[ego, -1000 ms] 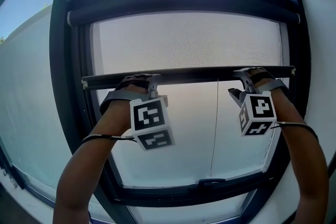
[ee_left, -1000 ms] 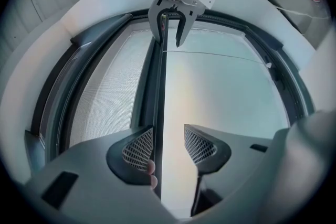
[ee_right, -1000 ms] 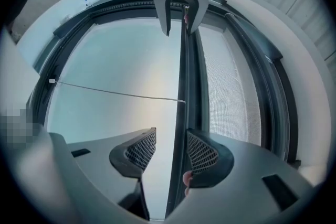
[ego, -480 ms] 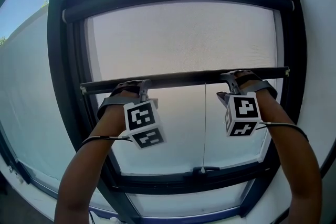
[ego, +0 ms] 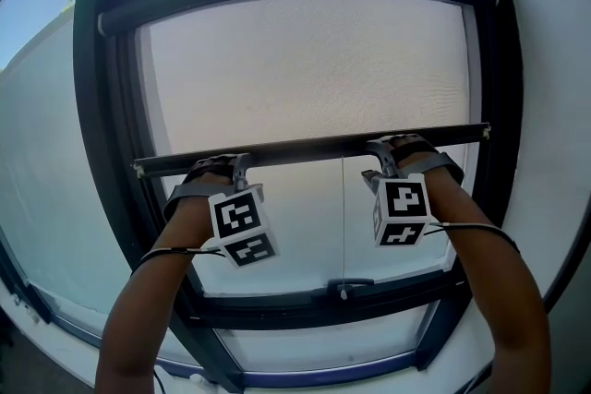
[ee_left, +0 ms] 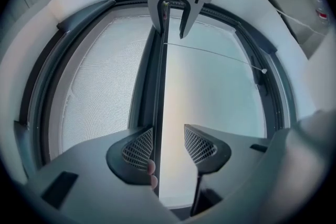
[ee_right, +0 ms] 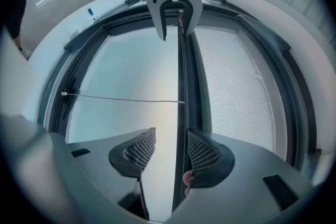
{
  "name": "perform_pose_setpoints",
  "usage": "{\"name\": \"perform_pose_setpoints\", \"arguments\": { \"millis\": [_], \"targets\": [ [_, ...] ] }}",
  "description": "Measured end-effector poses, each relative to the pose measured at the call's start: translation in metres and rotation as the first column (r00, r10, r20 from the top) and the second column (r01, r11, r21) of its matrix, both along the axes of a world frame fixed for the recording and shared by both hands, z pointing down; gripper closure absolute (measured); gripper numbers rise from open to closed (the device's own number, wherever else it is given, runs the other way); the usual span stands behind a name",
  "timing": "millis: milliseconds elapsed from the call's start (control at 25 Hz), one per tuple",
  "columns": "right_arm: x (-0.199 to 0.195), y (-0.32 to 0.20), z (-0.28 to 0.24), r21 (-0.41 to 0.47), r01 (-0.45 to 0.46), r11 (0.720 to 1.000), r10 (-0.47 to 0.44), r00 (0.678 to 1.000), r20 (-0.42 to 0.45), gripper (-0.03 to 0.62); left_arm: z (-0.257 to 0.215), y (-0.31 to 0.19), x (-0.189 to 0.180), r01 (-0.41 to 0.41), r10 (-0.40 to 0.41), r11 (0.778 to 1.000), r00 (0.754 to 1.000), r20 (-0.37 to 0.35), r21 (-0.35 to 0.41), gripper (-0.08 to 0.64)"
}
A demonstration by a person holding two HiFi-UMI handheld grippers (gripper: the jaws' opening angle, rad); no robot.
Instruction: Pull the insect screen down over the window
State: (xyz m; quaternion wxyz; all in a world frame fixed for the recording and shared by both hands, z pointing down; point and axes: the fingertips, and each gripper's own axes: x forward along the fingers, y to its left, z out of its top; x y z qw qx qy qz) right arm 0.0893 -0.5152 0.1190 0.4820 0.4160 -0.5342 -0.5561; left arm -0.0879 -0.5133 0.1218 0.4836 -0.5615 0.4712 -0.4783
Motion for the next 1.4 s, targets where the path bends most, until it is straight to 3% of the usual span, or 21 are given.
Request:
{"name": "perform_pose_setpoints", "arguments": {
  "millis": [160,480,720,880,1120,1400],
  "targets": [
    [0.001,0.001,0.015,-0.023,-0.004,1.0,0.004,1.0,-0.004,0.42,0.015,0.001,0.001,0.003,-0.002,0.999,1.0,0.009,-0.048,0.374],
    [0.001,0.002,0.017,-0.051,-0.018,0.999,0.018,1.0,0.006,0.42,0.019,0.003,0.001,-0.008,0.006,0.998,1.0,-0.019,-0.067,0.374],
    [-0.001,0.003,0.015,-0.07,-0.01,0.997,0.011,1.0,0.023,0.42,0.018,0.006,0.001,-0.059,0.044,0.988,0.993,-0.106,-0.145,0.376],
    [-0.001,0.003,0.015,-0.092,-0.013,0.996,0.015,1.0,0.027,0.42,0.019,0.006,0.002,-0.059,0.045,0.987,0.995,-0.089,-0.152,0.376],
    [-0.002,0.004,0.014,-0.129,0.006,0.992,0.001,0.999,0.053,0.42,0.017,0.007,0.003,-0.081,0.06,0.982,0.991,-0.123,-0.172,0.377],
    [-0.002,0.003,0.013,-0.118,-0.005,0.993,0.01,0.999,0.038,0.42,0.016,0.005,0.002,-0.072,0.054,0.983,0.993,-0.105,-0.169,0.391]
  ]
}}
